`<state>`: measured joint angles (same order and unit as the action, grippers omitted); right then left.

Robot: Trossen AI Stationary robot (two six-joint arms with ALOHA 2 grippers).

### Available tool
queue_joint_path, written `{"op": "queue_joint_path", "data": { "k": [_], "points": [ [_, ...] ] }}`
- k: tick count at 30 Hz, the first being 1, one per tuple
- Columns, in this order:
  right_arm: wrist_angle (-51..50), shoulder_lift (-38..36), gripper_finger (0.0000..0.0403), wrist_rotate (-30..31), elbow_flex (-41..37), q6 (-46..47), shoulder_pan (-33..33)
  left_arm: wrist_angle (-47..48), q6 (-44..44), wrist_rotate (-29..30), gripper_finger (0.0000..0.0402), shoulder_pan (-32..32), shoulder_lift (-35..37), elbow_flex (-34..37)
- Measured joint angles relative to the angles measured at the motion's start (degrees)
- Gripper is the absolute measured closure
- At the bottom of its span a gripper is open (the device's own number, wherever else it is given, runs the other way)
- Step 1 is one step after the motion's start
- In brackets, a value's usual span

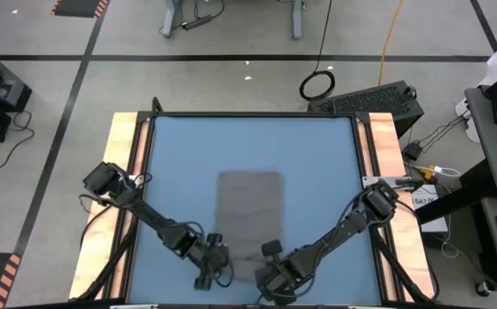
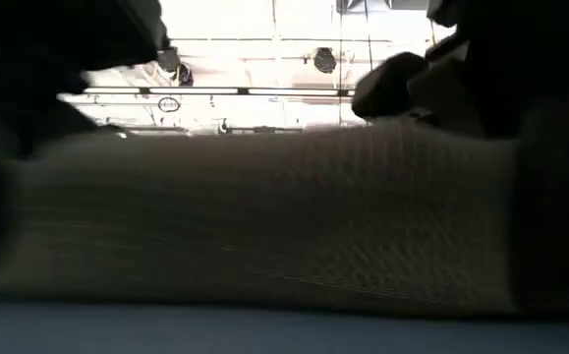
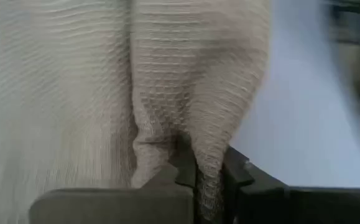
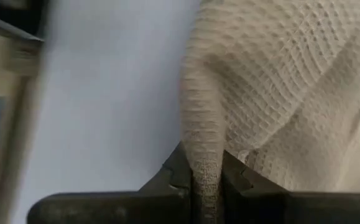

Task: Roll towel
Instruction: Roll the gray towel

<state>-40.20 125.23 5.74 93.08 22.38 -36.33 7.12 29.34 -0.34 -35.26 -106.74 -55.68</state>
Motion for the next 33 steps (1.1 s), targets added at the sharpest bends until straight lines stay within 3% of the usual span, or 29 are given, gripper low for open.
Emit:
{"op": "queue_joint_path", "data": {
  "k": [3,6,10,16,23,33],
  "points": [
    [1.52,0.00,0.0385,-2.08,0.11,-3.48,-0.66,-2.90,3.60,-5.13,0.0369,-1.26,1.37,0.33],
    [1.13,-0.07,0.0384,-1.23,0.11,-5.19,-1.53,-6.55,4.86,-6.26,0.0346,-1.69,2.30,0.29],
    [-0.04,-0.70,0.0367,1.53,0.09,-2.90,-1.64,-6.17,4.95,-6.68,0.0347,-1.23,2.37,0.93],
    [-2.20,-4.71,0.0308,2.78,0.09,1.40,-1.66,-6.10,8.69,-7.63,0.0371,-0.52,2.45,2.37],
    [-3.57,-8.94,0.0236,5.04,0.04,-2.54,-1.40,-5.98,9.36,-10.07,0.0370,1.31,2.47,2.38],
    [1.28,-8.38,0.0201,18.84,0.02,2.06,-11.27,-6.52,12.25,-13.14,0.0369,4.20,2.47,2.42]
  ]
}}
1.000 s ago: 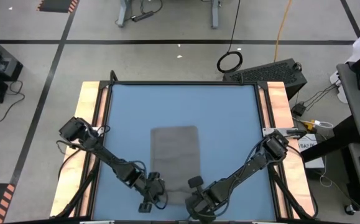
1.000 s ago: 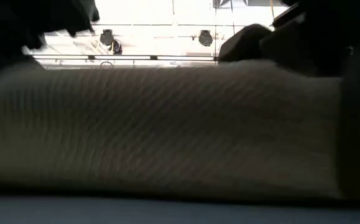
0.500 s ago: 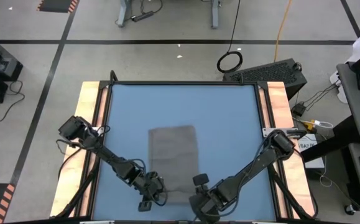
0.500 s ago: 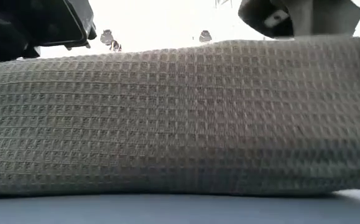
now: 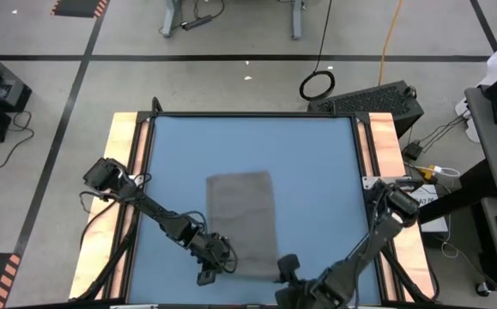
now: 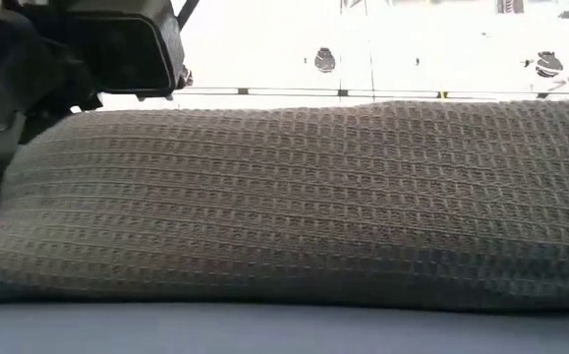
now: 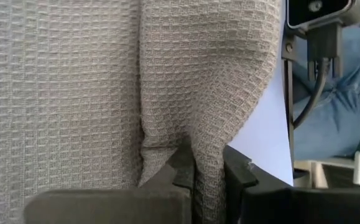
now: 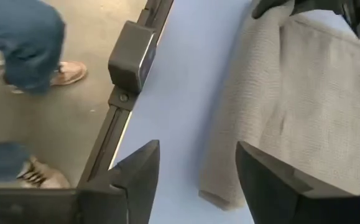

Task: Roll towel
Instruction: Roll the gray towel

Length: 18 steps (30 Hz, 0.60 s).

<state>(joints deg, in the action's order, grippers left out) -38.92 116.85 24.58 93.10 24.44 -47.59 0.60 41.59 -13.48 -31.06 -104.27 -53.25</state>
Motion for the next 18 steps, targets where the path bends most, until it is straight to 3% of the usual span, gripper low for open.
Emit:
{"op": "queue_joint_path", "data": {
  "k": [9,18],
  "points": [
    [0.80,6.36,0.0184,9.64,-0.02,0.45,-1.97,-0.47,4.06,0.00,0.0369,0.43,0.04,0.00],
    [-3.29,8.16,0.0169,13.42,0.00,3.34,1.11,-1.77,6.12,0.08,0.0369,0.30,0.09,-0.04]
  ]
}}
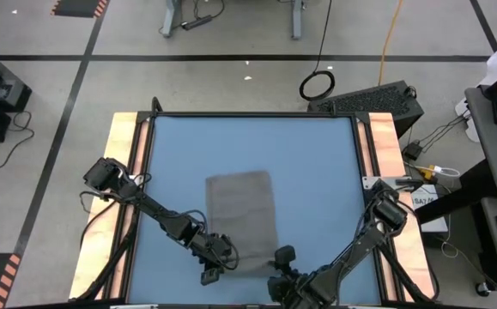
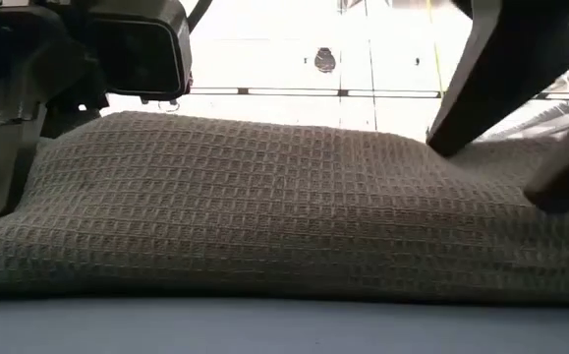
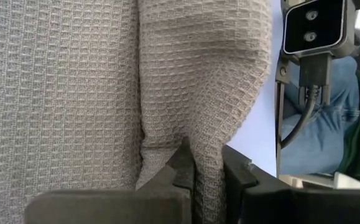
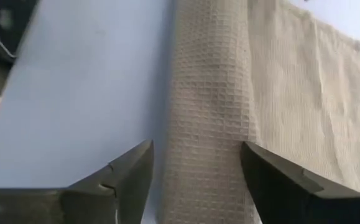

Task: Roll towel
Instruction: Roll the gray towel

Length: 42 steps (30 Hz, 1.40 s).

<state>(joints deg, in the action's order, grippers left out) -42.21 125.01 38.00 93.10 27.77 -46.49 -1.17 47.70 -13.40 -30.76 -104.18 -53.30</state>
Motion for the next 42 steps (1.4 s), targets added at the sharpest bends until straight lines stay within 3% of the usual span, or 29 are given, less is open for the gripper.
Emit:
{"op": "queue_joint_path", "data": {
  "k": [6,12,20,28,36,39,42],
  "points": [
    [-2.61,0.00,0.0152,-1.73,0.00,1.59,2.28,0.04,-0.02,0.07,0.0369,-0.01,0.00,0.00],
    [-2.85,0.51,0.0128,-9.54,0.02,2.67,4.86,0.04,-0.07,0.14,0.0368,-0.01,0.00,-0.04],
    [-2.74,1.62,0.0139,-15.95,0.11,3.15,7.81,0.15,-0.10,2.29,0.0356,-0.59,0.02,-0.07],
    [-2.64,1.55,0.0161,-22.01,0.17,2.88,10.11,0.43,-0.43,3.61,0.0240,-1.17,0.23,-0.07],
    [-1.61,1.53,0.0232,-27.26,0.16,1.16,11.88,3.86,-2.67,2.08,0.0106,-1.40,7.16,-0.12],
    [-1.13,1.55,0.0264,-28.46,0.14,0.59,12.48,5.78,-5.07,7.41,0.0084,-3.03,10.74,-0.04],
    [-1.17,1.55,0.0292,-28.96,0.11,0.01,13.00,3.85,-10.25,18.78,0.0080,-6.65,12.57,-0.11]
  ]
}}
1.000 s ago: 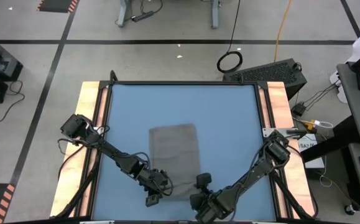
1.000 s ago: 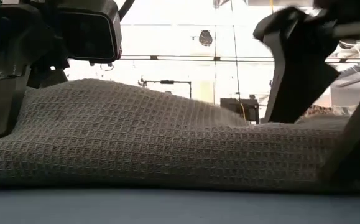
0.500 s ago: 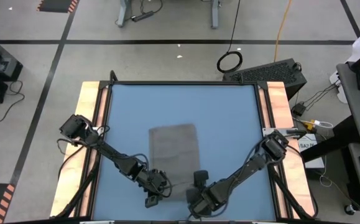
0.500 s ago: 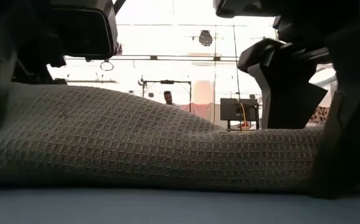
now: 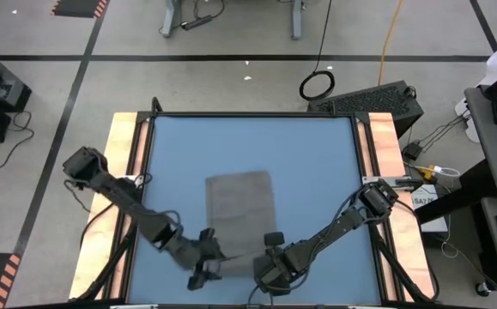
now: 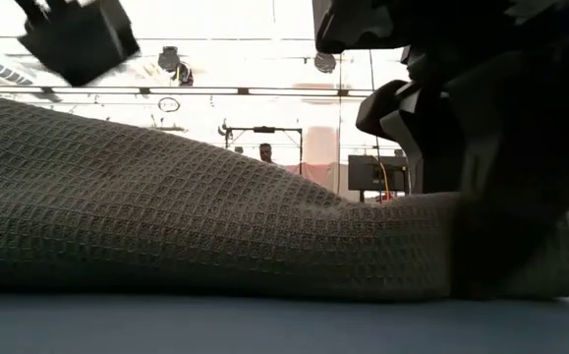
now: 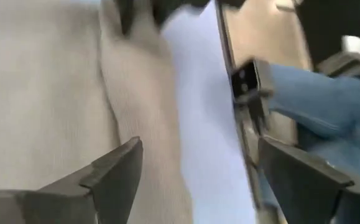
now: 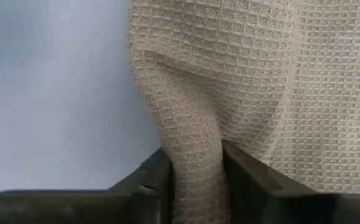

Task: Roll towel
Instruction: Roll the gray towel

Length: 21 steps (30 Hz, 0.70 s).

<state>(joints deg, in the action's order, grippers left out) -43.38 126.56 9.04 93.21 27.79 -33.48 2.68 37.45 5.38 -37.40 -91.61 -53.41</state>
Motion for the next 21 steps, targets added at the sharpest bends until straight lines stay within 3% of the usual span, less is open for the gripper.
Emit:
{"op": "queue_joint_path", "data": {
  "k": [4,9,21],
  "points": [
    [-0.10,0.00,0.0324,-0.50,-0.02,-0.97,0.82,-4.39,-6.06,12.56,0.0079,-6.20,-1.63,0.00],
    [-0.22,-0.52,0.0355,-2.85,-0.05,-2.55,2.03,-5.82,-6.77,26.71,0.0079,-11.82,-6.18,0.00],
    [-0.02,-0.68,0.0365,-7.11,-0.09,-3.45,4.58,-7.53,-6.57,30.11,0.0079,-13.25,-15.24,0.00]
  ]
}}
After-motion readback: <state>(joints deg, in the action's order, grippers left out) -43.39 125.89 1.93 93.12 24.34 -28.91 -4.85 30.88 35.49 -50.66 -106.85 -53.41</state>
